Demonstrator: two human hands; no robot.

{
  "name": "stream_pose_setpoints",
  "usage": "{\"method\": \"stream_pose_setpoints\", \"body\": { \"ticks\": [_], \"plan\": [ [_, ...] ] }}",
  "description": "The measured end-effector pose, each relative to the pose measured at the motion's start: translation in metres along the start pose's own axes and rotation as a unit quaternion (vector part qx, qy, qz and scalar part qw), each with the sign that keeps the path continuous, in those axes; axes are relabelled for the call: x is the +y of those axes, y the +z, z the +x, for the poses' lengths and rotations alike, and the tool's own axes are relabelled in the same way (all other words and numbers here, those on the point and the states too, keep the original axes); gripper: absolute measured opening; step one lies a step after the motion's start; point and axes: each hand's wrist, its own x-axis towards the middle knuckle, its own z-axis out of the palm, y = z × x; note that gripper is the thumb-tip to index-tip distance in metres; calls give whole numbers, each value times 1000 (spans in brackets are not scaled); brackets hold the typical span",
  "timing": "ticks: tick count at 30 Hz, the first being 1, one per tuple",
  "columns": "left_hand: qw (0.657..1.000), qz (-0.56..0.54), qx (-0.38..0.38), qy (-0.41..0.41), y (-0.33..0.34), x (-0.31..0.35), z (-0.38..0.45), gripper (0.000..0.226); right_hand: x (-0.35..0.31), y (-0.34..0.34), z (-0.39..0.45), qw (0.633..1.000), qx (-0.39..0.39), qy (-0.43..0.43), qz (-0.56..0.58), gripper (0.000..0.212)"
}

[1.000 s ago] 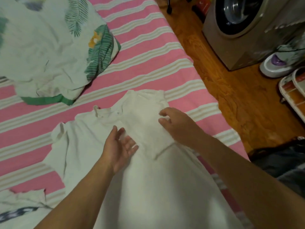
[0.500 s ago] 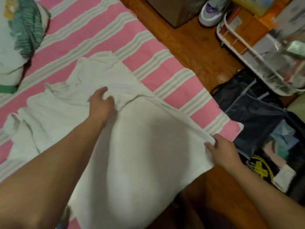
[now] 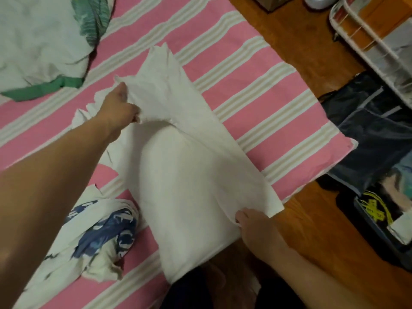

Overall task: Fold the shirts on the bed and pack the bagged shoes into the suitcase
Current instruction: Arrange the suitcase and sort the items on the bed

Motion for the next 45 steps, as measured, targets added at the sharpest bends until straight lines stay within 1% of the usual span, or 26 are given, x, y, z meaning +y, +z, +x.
{"method": "stream_pose_setpoints", "body": {
  "ticks": [2,3,6,9,12,14,15,16,17,18,19,20,21,23,25,27,29,30,32,34,35,37,39,41,43,45],
  "plan": [
    [999,-16,29,26,-7,-8,-2,83,-7,-1,-8,1000,16,5,22,20],
    [998,-22,41,42,-10,-8,-7,88,-9,-4,-13,999,17,15,27,21],
    [997,-11,46,56,-18,-15,-25,92,-15,-7,-25,1000,2,17,21,26],
    [998,-5,64,17,-23,-32,-30,95,-22,-7,-24,999,-25,-14,23,27],
    [998,-17,64,1,-22,-37,-31,80,-28,-13,-16,997,-24,-64,41,17],
    [998,-7,58,-6,-24,-39,-27,69,-24,-10,-14,993,17,-98,59,21],
    [998,5,56,-15,-26,-40,-26,66,-22,-9,-14,992,17,-110,65,21],
    [998,26,50,-16,-31,-48,-22,65,-20,-9,-12,991,-15,-115,68,14],
    [997,55,43,-22,-35,-54,-21,72,-18,-9,-10,990,-54,-118,61,16],
    [994,96,39,-29,-37,-59,-22,79,-15,-9,-8,986,-112,-111,48,32],
    [991,126,32,-42,-38,-62,-23,79,-11,-11,-6,980,-165,-106,34,42],
    [988,143,26,-58,-34,-58,-29,76,-11,-17,-3,975,-197,-95,44,44],
    [987,146,29,-64,-28,-48,-34,78,-8,-25,2,974,-199,-83,76,40],
    [985,160,25,-63,-7,-32,-34,86,-2,-48,17,980,-123,-11,153,29],
    [986,162,-5,-28,19,-11,-26,89,2,-79,45,975,-40,59,210,15],
    [990,115,-78,16,43,10,-11,91,-1,-110,81,954,-2,109,280,10],
    [987,74,-141,35,60,21,10,89,-8,-129,120,915,18,154,373,10],
    [986,87,-134,36,63,20,23,85,-13,-135,141,892,27,167,418,12],
    [981,186,-43,32,57,13,48,73,-28,-140,176,852,26,183,490,17],
    [950,307,47,26,39,-4,72,60,-46,-134,210,819,20,201,537,23],
    [936,345,70,27,29,-11,83,56,-54,-131,224,809,26,213,547,25],
    [924,373,78,35,13,-22,104,56,-69,-125,251,772,59,241,585,18],
    [932,353,66,50,5,-29,125,53,-81,-124,273,717,97,271,635,9],
    [943,327,56,42,4,-35,143,41,-93,-124,290,679,111,288,666,19],
    [949,303,74,35,7,-40,152,25,-104,-127,301,695,132,289,645,20],
    [959,260,112,34,8,-43,152,17,-106,-138,306,745,204,292,564,17]
  ]
}}
